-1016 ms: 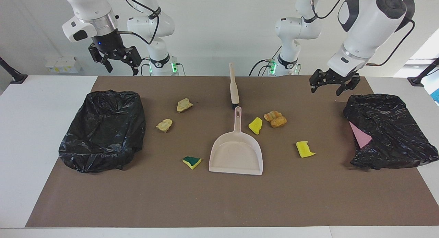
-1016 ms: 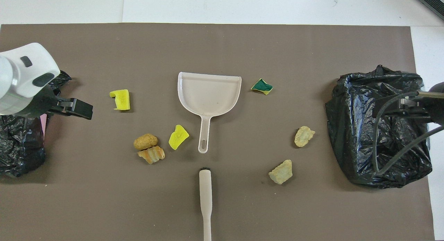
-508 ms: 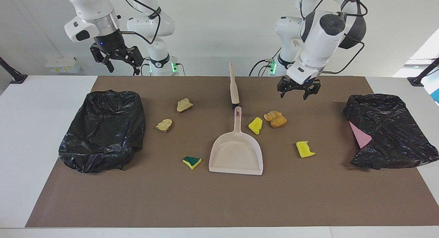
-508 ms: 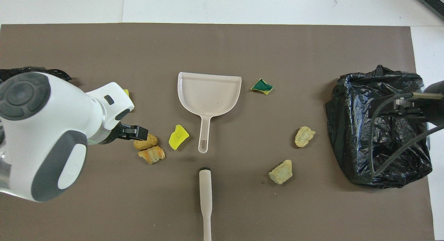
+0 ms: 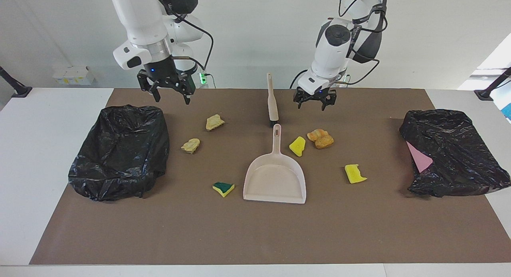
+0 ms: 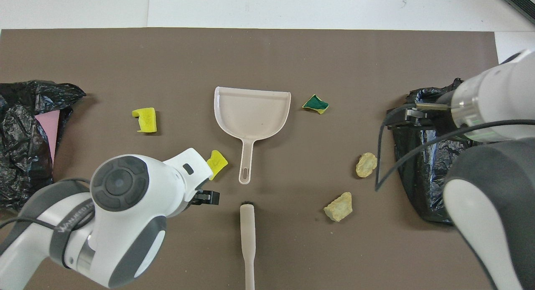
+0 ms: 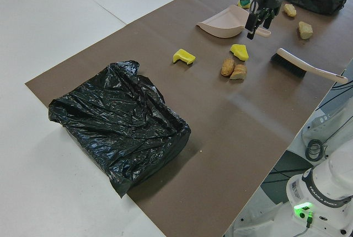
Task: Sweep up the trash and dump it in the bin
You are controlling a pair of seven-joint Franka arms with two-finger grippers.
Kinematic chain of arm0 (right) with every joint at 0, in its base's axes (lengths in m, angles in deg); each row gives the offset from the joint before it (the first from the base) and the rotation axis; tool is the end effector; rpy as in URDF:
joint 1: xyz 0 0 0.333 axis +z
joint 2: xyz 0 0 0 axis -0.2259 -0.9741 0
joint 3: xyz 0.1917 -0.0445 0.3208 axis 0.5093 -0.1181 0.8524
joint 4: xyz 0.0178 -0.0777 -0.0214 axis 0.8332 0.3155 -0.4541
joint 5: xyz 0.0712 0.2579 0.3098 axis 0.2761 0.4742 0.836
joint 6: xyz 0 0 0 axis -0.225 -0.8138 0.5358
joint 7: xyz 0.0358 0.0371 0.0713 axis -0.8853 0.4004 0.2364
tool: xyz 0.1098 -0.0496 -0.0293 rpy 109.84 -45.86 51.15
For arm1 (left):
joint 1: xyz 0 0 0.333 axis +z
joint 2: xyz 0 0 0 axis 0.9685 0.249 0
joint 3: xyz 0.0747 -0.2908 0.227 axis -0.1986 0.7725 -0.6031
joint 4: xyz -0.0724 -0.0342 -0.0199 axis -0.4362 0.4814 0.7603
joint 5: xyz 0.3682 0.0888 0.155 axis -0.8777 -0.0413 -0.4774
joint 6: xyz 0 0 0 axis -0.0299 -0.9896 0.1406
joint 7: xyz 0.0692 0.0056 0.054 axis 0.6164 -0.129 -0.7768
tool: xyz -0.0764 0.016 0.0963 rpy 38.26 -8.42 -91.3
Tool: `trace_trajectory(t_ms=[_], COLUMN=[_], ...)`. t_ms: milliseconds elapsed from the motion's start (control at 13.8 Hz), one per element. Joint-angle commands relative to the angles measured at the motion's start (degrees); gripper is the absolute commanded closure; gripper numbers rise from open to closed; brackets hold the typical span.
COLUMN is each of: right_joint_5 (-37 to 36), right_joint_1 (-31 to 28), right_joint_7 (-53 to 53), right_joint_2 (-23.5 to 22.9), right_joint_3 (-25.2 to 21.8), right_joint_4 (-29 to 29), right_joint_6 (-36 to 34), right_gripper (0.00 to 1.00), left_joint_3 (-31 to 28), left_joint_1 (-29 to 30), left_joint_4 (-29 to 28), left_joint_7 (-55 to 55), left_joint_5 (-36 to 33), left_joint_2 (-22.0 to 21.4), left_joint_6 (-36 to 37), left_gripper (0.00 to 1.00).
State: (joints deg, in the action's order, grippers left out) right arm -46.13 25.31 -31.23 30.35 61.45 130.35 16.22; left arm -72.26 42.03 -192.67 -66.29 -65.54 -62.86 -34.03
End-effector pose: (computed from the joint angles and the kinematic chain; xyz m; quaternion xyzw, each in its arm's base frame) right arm 0.5757 0.1380 0.6409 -0.9965 0.0779 -0.0287 0.0134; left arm 0.4037 -0.2749 0.4721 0.9961 -0.0777 -0.0413 0.0092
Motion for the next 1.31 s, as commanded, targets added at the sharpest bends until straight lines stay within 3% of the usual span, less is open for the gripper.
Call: trace_trajectory(t_ms=[0,508,943,1016,1161,1234], right_joint_5=[-0.88,-0.97,-0.97,-0.70,-0.09,0.26], right_joint_1=[3.81,16.65,23.15,23.51,23.60,23.69], right_joint_7=[-4.92,-18.72,-22.69,-22.69,-22.60,-22.43], right_joint_2=[-4.00,-16.13,-25.97,-27.03,-27.13,-27.04], right_joint_3=[0.16,0.07,0.07,0.07,0.07,0.16], right_joint_4=[-0.06,-2.51,-4.81,-4.89,-4.81,-4.81], right_joint_6=[4.38,12.92,19.23,20.73,21.53,21.71], right_gripper=[0.00,0.00,0.00,0.00,0.00,0.00], left_joint_3=[-1.00,-0.91,-0.91,-1.00,-1.00,-1.09], left_joint_1=[-8.42,-28.03,-31.39,-31.31,-30.87,-30.78], left_joint_4=[-7.27,-18.35,-24.34,-24.34,-24.34,-24.34], left_joint_7=[8.43,29.63,29.82,29.82,29.82,29.74], left_joint_5=[0.20,0.20,0.20,0.20,0.20,0.20], left_joint_2=[-3.14,-4.11,-7.45,-7.36,-7.10,-7.01], left_joint_6=[-5.93,-19.56,-21.69,-22.04,-22.48,-22.57], left_gripper=[0.00,0.00,0.00,0.10,0.64,0.84])
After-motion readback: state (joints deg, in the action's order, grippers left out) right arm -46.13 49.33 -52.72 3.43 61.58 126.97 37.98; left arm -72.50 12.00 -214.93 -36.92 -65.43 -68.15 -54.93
